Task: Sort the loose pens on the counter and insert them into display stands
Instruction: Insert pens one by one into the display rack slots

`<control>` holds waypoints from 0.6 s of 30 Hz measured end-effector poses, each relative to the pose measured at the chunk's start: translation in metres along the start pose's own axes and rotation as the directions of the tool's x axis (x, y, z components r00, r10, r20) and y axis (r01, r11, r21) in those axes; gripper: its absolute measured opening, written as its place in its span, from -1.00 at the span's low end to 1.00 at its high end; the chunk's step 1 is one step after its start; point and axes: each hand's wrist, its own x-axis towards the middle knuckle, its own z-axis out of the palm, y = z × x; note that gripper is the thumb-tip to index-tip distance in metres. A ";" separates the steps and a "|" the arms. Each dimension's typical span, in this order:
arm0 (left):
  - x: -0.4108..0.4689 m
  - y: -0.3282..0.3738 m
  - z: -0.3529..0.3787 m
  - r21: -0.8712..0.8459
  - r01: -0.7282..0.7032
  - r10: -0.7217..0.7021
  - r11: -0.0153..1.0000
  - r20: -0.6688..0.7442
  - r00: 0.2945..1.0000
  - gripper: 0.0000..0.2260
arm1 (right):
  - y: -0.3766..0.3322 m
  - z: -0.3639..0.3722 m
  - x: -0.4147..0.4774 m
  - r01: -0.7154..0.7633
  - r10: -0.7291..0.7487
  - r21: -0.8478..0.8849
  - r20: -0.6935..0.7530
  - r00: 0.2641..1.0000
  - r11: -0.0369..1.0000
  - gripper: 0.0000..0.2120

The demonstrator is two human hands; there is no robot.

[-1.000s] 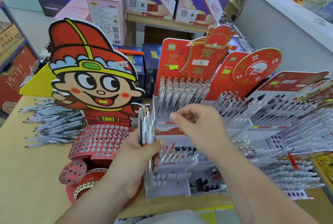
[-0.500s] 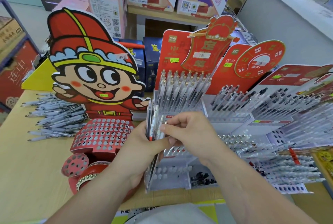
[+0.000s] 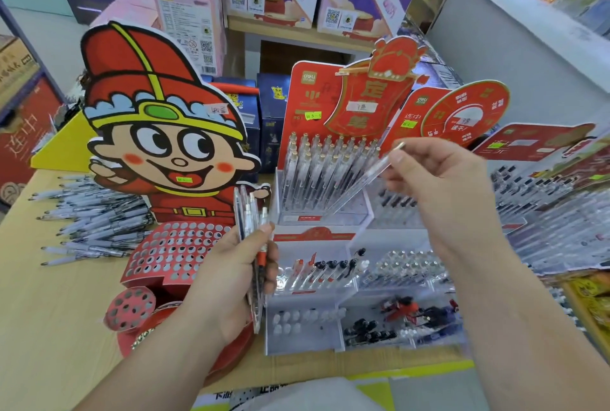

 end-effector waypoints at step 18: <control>0.007 -0.008 -0.003 -0.043 0.030 -0.024 0.999 0.122 0.992 -0.82 | 0.021 0.021 0.012 0.299 -0.350 -0.510 -0.005 0.937 0.807 -0.85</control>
